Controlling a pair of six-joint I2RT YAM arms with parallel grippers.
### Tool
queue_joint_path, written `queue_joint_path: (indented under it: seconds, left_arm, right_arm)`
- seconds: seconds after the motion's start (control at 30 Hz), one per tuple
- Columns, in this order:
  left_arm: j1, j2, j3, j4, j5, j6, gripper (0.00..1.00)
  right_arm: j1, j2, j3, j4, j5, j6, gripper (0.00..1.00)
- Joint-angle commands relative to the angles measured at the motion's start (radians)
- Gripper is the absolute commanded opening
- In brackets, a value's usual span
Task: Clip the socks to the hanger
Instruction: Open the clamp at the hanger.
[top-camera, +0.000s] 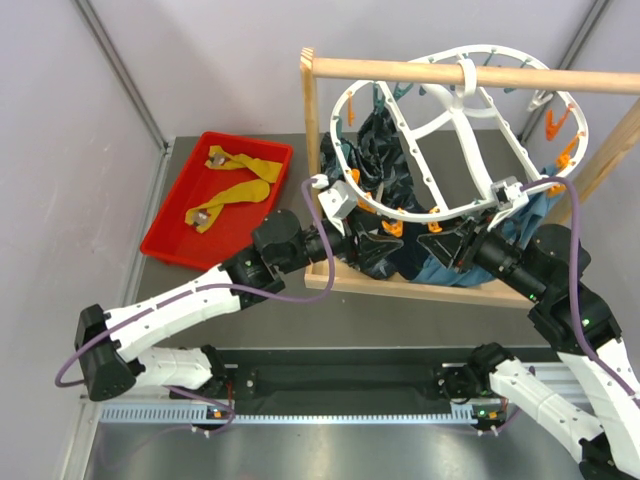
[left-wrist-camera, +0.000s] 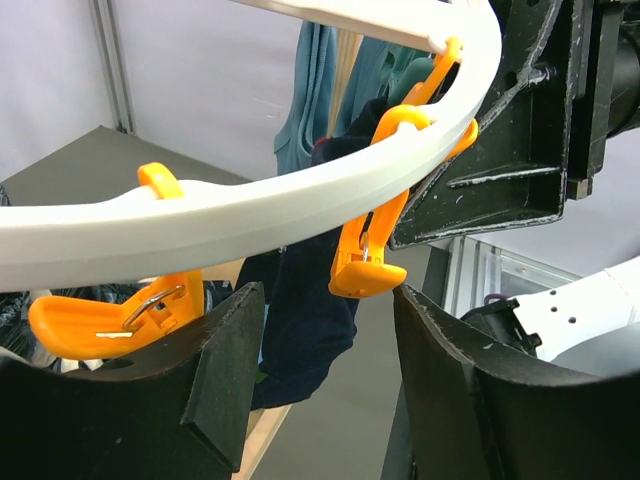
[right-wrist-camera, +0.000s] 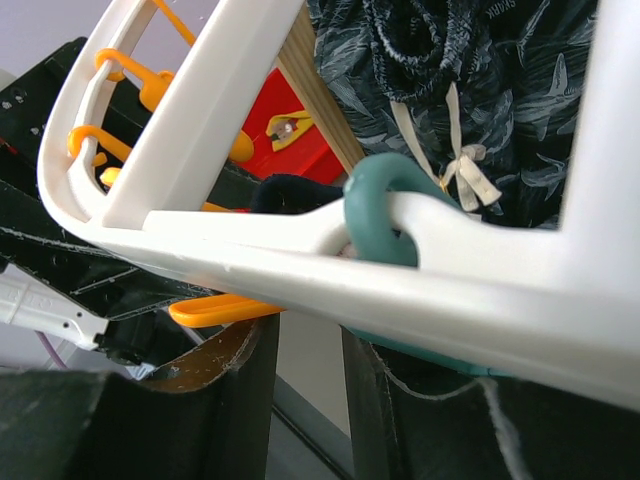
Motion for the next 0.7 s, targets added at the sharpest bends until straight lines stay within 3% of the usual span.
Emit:
queue_joint_path:
  seconds: [0.0,0.3,0.4,0.5,0.57,0.67]
  left_arm:
    - [-0.005,0.004,0.043,0.052,0.014,-0.013,0.59]
    - [-0.003,-0.069,0.075,-0.106,0.002,-0.112,0.61]
    - [-0.003,-0.137,0.083,-0.076,-0.073,-0.33,0.63]
    - [-0.003,-0.201,0.036,0.113,-0.11,-0.596,0.68]
    - [-0.003,-0.218,0.048,0.143,-0.06,-0.613,0.72]
    - [-0.003,-0.244,0.065,0.042,-0.055,-0.559,0.73]
  right_arm:
    - [0.011,-0.001,0.037,0.021,0.003,-0.017,0.31]
    - [0.008,0.002,0.045,0.013,0.017,-0.06,0.38]
    - [0.01,0.015,0.065,-0.011,0.027,-0.078,0.39]
    - [0.011,0.035,0.079,-0.03,0.026,-0.089,0.39]
    - [0.01,0.044,0.079,-0.036,0.026,-0.085,0.39]
    - [0.01,0.052,0.066,-0.036,0.012,-0.06,0.39]
